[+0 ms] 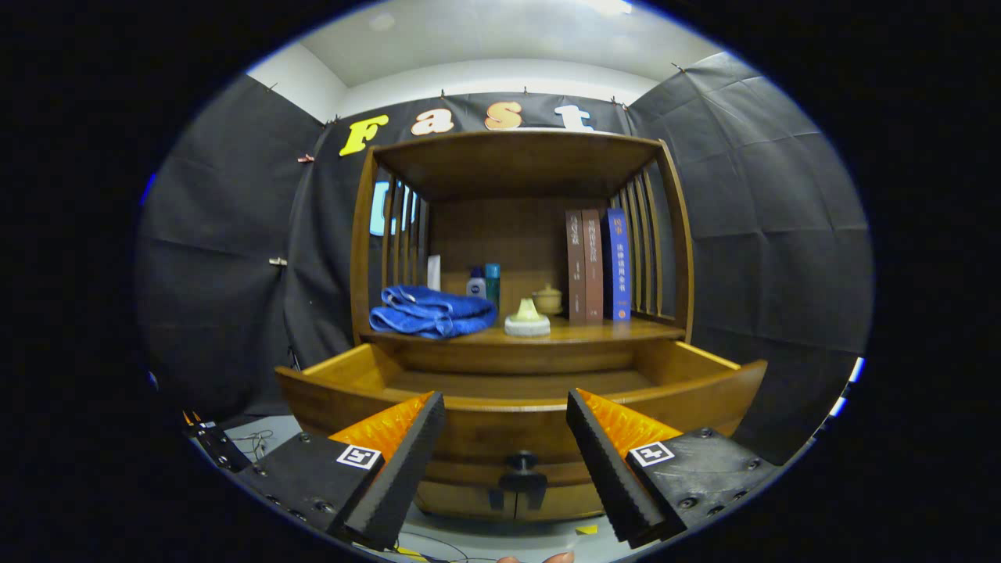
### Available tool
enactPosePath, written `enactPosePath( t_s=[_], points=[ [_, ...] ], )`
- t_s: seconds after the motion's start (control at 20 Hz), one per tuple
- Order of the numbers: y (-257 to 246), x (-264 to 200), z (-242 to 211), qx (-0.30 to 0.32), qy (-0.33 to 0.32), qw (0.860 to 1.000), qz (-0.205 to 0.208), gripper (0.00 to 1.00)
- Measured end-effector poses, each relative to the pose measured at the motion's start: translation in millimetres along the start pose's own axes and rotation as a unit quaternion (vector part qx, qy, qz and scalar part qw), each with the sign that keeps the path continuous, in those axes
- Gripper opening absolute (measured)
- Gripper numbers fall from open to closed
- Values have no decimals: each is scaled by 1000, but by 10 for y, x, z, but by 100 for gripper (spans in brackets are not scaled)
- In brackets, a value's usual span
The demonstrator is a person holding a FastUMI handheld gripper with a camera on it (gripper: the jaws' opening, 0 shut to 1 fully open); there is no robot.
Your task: Pull open the drawer, take out the items inside it, and place them on the countertop above the cabinet.
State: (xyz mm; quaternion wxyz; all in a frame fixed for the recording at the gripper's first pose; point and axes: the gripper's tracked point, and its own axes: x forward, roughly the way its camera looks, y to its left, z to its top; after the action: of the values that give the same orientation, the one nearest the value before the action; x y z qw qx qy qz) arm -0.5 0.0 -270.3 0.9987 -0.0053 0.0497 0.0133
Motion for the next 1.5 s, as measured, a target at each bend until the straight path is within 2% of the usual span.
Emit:
enactPosePath(
  t_s=[0.1, 0.5, 1.0, 1.5],
  points=[
    [-21, 43, -192, 4, 14, 1000, -5, 99],
    [-110, 271, -474, 5, 42, 999, -21, 99],
    [-122, 324, -453, -7, 39, 999, -22, 100],
    [-113, 959, -400, -8, 37, 999, -29, 100]
  ],
)
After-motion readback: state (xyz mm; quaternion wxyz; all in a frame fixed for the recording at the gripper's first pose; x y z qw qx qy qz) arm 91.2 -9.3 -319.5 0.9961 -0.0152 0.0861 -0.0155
